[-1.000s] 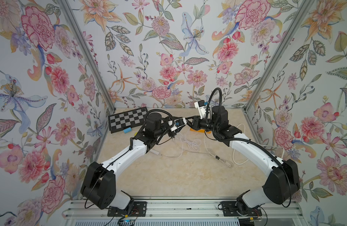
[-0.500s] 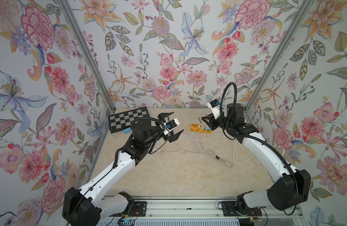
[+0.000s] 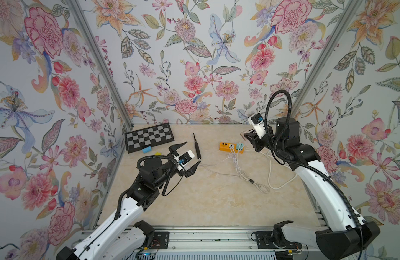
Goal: Charge the electric toothbrush
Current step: Insert the plug into the socket.
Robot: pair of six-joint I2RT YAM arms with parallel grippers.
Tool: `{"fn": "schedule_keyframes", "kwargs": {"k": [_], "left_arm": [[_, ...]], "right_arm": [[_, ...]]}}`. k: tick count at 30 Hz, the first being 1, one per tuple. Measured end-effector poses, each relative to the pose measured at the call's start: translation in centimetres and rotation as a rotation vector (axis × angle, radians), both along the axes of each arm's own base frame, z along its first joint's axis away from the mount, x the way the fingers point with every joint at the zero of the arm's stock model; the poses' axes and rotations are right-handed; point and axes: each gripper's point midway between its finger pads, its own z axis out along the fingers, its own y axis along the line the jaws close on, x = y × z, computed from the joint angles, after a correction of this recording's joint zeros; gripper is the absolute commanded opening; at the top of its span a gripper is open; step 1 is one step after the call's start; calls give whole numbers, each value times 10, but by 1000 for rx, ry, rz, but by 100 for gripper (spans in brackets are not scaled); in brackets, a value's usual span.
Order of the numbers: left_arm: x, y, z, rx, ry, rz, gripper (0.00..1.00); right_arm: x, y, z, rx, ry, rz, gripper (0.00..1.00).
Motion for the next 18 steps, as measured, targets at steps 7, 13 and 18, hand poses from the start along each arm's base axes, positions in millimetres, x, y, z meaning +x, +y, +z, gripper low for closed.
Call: {"fn": "schedule_keyframes", "kwargs": {"k": [7,13,18], "left_arm": [[-10,-10,-2,-21,-19,-84,99],[-17,-13,-5,-27,-22,-125,99],[-20,-12,-4,-32,-32,-129,99]], "right_arm": [[-51,36,27,179,14,143,5],[-62,46,34,249,59,184,6],[-57,17,36,167,-12,50,3]]}}
